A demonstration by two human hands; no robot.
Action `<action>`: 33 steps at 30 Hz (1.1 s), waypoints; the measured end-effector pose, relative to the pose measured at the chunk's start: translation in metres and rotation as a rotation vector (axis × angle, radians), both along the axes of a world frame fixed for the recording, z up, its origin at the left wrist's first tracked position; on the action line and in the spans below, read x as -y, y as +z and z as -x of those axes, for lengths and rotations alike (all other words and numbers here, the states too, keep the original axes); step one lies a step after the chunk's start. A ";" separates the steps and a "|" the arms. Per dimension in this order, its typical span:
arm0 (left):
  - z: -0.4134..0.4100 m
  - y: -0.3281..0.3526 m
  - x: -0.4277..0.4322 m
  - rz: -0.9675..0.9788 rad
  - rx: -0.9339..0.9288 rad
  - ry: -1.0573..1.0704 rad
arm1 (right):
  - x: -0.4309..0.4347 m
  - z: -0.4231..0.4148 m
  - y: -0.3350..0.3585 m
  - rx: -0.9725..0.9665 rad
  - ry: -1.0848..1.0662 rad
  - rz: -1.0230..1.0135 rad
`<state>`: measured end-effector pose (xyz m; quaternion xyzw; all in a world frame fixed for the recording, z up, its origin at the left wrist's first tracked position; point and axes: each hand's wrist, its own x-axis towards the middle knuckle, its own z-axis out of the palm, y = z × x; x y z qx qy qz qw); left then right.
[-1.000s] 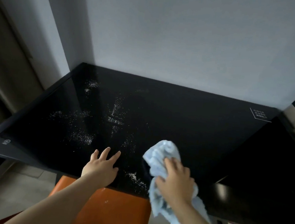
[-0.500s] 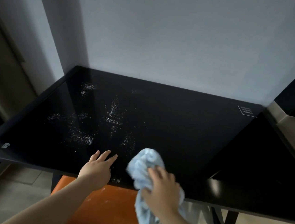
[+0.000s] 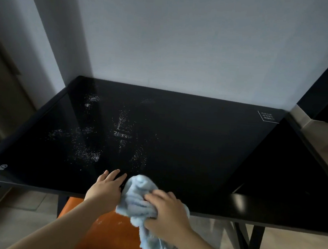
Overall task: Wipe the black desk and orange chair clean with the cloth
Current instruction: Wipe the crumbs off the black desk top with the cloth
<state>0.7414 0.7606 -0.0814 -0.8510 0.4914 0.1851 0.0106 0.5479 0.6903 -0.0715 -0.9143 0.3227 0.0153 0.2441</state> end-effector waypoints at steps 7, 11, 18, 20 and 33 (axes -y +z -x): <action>0.008 -0.004 0.007 -0.107 0.197 -0.138 | 0.030 0.025 0.005 -0.161 -0.373 0.207; 0.009 -0.007 0.008 -0.131 0.255 -0.196 | 0.004 0.005 0.005 0.028 -0.030 -0.029; 0.024 0.001 0.004 -0.005 0.036 0.050 | 0.038 0.033 0.007 -0.196 -0.409 0.214; 0.022 0.001 0.003 0.011 0.011 0.046 | 0.018 0.016 0.003 -0.106 -0.175 0.092; 0.007 -0.008 -0.029 0.238 -0.075 0.194 | -0.006 -0.022 -0.009 -0.035 -0.065 0.107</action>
